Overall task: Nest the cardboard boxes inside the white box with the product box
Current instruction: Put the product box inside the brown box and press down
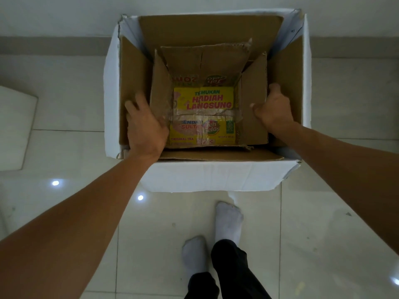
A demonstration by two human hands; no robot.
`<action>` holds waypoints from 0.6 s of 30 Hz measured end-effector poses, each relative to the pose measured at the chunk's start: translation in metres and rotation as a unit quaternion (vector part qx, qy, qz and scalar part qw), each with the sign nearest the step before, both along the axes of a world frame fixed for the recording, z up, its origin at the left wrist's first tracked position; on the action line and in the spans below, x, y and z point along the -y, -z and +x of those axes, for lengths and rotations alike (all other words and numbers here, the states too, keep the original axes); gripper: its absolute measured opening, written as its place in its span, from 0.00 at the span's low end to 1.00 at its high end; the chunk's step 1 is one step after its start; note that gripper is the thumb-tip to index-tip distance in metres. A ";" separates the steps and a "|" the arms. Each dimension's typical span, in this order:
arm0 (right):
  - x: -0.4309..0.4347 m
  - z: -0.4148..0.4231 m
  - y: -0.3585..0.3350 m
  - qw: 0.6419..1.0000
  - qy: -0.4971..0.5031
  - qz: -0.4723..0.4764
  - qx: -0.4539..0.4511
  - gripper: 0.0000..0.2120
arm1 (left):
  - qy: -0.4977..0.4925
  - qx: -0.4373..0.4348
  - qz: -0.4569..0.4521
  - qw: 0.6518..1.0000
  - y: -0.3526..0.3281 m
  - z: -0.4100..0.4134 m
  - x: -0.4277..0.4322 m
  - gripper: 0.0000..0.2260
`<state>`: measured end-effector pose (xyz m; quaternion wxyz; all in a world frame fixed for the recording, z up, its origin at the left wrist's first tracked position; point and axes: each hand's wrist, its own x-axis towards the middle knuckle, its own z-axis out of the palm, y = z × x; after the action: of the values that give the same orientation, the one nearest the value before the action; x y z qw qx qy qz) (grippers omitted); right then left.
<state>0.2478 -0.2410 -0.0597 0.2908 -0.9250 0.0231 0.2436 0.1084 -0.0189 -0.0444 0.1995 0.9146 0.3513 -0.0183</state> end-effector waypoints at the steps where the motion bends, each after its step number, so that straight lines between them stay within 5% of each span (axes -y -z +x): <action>1: -0.001 -0.003 -0.005 0.999 -0.030 0.000 0.042 0.27 | 0.034 -0.015 0.058 0.998 -0.004 -0.002 0.003 0.26; 5: -0.002 -0.013 -0.023 0.924 -0.295 -0.059 0.236 0.26 | 0.204 -0.039 0.134 0.969 -0.020 0.003 0.009 0.21; 8: 0.000 -0.018 -0.022 0.850 -0.471 -0.165 0.170 0.27 | 0.277 -0.150 0.102 0.944 -0.016 0.011 0.008 0.31; 12: 0.022 -0.016 -0.008 0.769 -0.524 -0.363 0.056 0.33 | 0.216 -0.393 0.111 0.887 -0.004 0.006 -0.004 0.61; 15: 0.038 -0.016 0.001 0.683 -0.570 -0.454 0.054 0.30 | 0.194 -0.431 0.084 0.877 -0.003 0.005 -0.005 0.69; 18: 0.031 -0.013 -0.003 0.679 -0.574 -0.454 0.060 0.28 | 0.198 -0.438 0.099 0.871 -0.005 0.008 -0.002 0.68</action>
<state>0.2351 -0.2722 -0.0570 -0.3612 -0.7879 -0.4216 0.2664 0.1162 -0.0172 -0.0397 -0.0737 0.8782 0.2139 -0.4214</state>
